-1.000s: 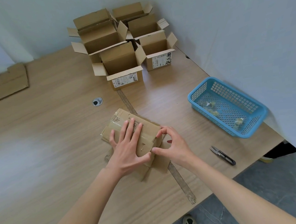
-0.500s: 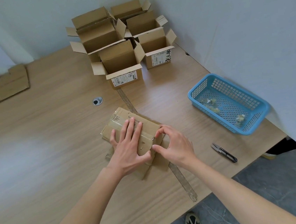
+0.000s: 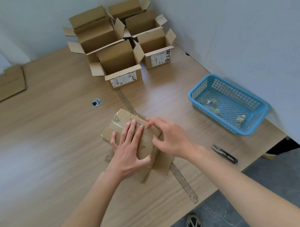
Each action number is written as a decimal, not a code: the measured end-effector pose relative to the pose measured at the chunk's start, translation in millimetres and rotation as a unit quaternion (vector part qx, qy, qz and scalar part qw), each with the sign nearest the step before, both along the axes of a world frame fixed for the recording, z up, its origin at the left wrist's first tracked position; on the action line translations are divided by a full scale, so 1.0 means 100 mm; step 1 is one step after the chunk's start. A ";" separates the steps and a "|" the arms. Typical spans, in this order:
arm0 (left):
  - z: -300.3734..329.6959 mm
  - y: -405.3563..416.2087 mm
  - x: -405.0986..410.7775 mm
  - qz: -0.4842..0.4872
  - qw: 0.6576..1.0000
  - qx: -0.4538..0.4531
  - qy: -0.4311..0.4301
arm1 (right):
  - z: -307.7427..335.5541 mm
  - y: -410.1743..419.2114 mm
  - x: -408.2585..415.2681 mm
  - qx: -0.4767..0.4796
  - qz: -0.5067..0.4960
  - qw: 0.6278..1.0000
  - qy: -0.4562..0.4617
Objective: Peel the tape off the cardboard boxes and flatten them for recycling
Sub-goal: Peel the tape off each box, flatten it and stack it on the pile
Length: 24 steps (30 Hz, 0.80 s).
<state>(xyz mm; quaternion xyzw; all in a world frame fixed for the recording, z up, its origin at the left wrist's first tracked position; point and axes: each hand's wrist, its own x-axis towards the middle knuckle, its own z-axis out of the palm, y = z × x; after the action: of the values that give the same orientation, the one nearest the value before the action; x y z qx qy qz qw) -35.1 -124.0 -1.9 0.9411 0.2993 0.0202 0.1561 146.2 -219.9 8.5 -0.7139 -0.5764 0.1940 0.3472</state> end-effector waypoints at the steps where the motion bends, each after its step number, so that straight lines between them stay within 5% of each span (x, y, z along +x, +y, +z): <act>1: -0.01 0.01 0.00 -0.002 1.000 0.001 -0.003 | -0.07 -0.11 -0.02 0.004 -0.008 1.000 0.016; 7: -0.08 0.02 0.00 -0.002 1.000 0.015 -0.018 | -0.31 -0.35 -0.13 0.020 -0.043 0.996 0.069; 24: -0.04 -0.01 0.00 0.006 1.000 0.022 -0.008 | -0.37 -0.33 -0.15 0.059 -0.033 0.997 -0.022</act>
<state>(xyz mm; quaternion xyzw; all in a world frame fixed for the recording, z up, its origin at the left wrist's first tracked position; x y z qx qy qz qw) -34.7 -125.1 -5.8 0.9423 0.3031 0.0355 0.1376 131.2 -252.8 -28.2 -0.7149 -0.5704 0.1327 0.3821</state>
